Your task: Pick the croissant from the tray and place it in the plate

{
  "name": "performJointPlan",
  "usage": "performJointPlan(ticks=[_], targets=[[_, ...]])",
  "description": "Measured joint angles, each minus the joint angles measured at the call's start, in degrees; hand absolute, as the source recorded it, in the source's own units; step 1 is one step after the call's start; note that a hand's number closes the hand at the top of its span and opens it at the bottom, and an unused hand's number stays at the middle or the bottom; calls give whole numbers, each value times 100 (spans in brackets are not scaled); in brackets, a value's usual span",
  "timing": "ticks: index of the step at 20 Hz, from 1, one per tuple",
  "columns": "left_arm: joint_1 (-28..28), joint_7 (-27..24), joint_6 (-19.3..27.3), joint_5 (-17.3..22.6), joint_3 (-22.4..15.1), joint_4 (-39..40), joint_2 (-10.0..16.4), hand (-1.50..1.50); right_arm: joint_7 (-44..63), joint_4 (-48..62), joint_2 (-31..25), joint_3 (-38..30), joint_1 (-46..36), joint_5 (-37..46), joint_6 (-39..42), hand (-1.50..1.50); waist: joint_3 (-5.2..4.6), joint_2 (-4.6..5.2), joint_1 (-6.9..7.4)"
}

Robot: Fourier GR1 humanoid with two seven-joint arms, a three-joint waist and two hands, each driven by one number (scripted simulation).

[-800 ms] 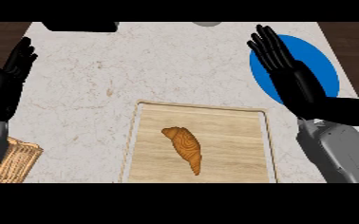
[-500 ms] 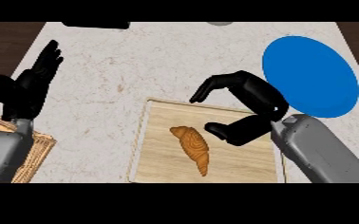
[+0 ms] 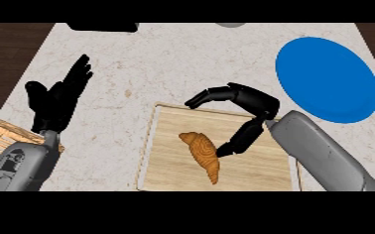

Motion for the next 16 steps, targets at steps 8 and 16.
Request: performJointPlan(ticks=[8, 16], targets=[[261, -25, 148, -63, -69, -126, -193, 0, -1102, 933, -106, 567, -641, 1408, 258, -150, 28, -55, -144], [405, 101, 186, -64, 53, -257, -219, 0, -897, 981, 52, 847, -928, 2229, 342, -150, 14, -99, -284]])
